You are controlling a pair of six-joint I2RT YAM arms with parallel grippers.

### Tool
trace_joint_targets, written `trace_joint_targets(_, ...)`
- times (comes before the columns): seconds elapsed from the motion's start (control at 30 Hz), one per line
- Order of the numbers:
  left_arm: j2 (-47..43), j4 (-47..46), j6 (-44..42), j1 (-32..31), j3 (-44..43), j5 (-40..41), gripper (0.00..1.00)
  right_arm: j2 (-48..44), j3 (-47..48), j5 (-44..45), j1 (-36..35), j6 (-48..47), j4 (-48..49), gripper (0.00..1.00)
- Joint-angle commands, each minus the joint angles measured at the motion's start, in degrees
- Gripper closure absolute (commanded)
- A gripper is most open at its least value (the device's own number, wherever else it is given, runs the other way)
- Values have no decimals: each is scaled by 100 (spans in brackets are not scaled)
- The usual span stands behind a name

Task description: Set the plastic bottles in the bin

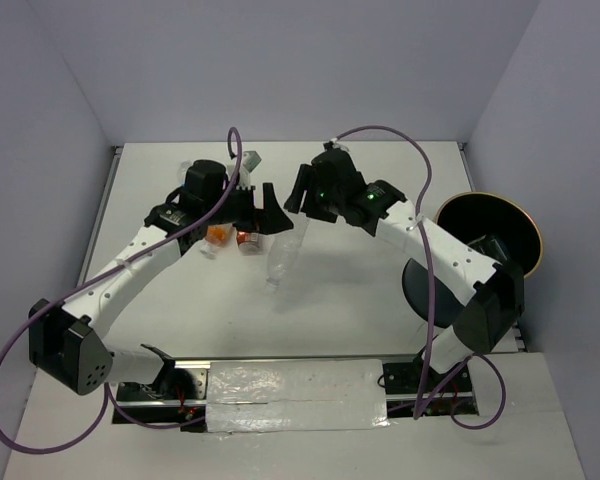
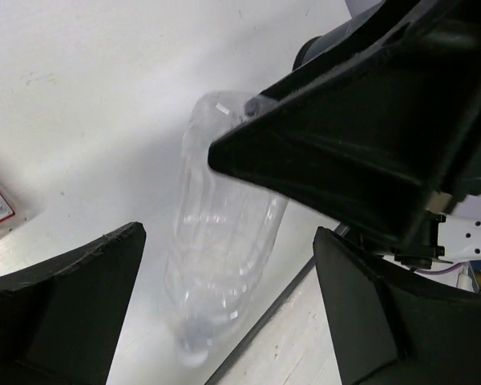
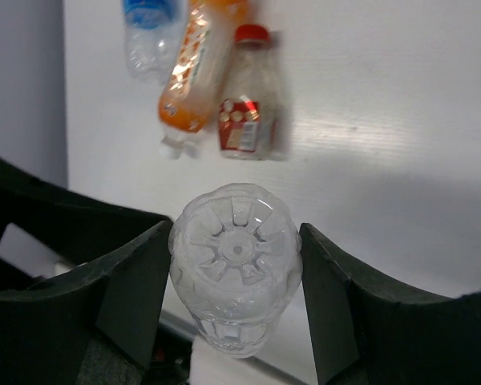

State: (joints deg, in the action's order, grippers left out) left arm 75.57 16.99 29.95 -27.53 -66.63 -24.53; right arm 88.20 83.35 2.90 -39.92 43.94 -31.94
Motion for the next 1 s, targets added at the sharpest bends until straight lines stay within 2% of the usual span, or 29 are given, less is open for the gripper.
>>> trace_joint_targets(0.0,107,40,-165,-16,-429,-104,1,-181,601,1710,71,-447,-872,68)
trace_joint_targets(0.13,-68,181,-385,-16,-640,-105,1,-180,1077,2671,370,-781,-1428,68)
trace_joint_targets(0.27,-481,339,-534,11,-886,474,1,-558,1578,3373,801,-1386,-1569,68)
trace_joint_targets(0.43,-570,524,-579,55,-1089,1274,1,-1208,2202,4130,1417,-2257,-1438,67)
trace_joint_targets(0.57,-631,200,-254,212,-922,1337,1,-2146,1914,5122,1636,-2959,-746,66)
trace_joint_targets(0.8,-359,112,-25,292,-931,1214,1,-3237,1105,6370,1769,-3453,-217,65)
trace_joint_targets(0.97,-315,76,10,292,-869,1127,1,-3863,79,6855,1848,-3990,468,65)
